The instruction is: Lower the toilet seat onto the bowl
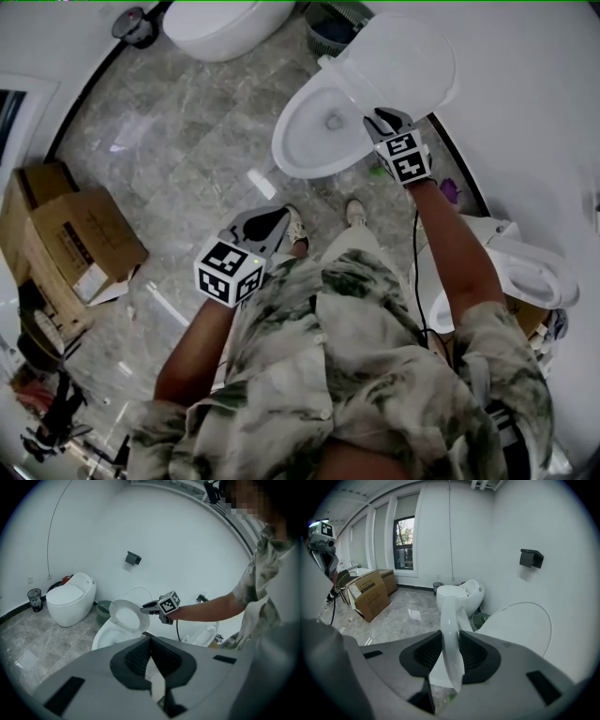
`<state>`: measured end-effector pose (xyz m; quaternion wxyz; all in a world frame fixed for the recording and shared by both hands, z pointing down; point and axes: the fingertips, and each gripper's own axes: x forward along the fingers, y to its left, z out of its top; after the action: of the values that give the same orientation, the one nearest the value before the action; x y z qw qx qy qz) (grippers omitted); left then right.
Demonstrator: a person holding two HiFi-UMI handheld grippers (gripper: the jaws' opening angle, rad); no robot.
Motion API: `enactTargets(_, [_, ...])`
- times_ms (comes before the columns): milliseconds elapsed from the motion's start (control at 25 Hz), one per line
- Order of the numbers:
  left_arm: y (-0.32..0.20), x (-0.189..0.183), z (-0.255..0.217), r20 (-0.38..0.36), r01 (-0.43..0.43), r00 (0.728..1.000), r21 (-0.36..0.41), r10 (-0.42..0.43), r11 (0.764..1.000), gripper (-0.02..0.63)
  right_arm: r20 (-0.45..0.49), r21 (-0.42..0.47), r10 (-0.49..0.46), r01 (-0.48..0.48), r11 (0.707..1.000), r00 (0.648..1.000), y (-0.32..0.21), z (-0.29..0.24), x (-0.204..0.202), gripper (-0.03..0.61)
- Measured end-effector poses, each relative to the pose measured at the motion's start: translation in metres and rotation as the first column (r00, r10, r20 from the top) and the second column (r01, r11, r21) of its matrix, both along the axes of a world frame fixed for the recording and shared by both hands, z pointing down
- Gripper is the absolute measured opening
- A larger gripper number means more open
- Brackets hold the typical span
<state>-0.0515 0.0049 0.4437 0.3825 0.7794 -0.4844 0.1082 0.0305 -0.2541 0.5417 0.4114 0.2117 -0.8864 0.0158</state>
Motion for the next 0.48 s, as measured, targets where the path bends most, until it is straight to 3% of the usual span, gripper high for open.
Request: enactTargets(480, [0.009, -0.009, 0.011, -0.001, 0.001, 1.0, -0.011, -0.001, 1.0, 0.023, -0.026, -0.006, -0.015, 0.015, 1.0, 1.0, 0.025, 0.015, -0.009, 0.138])
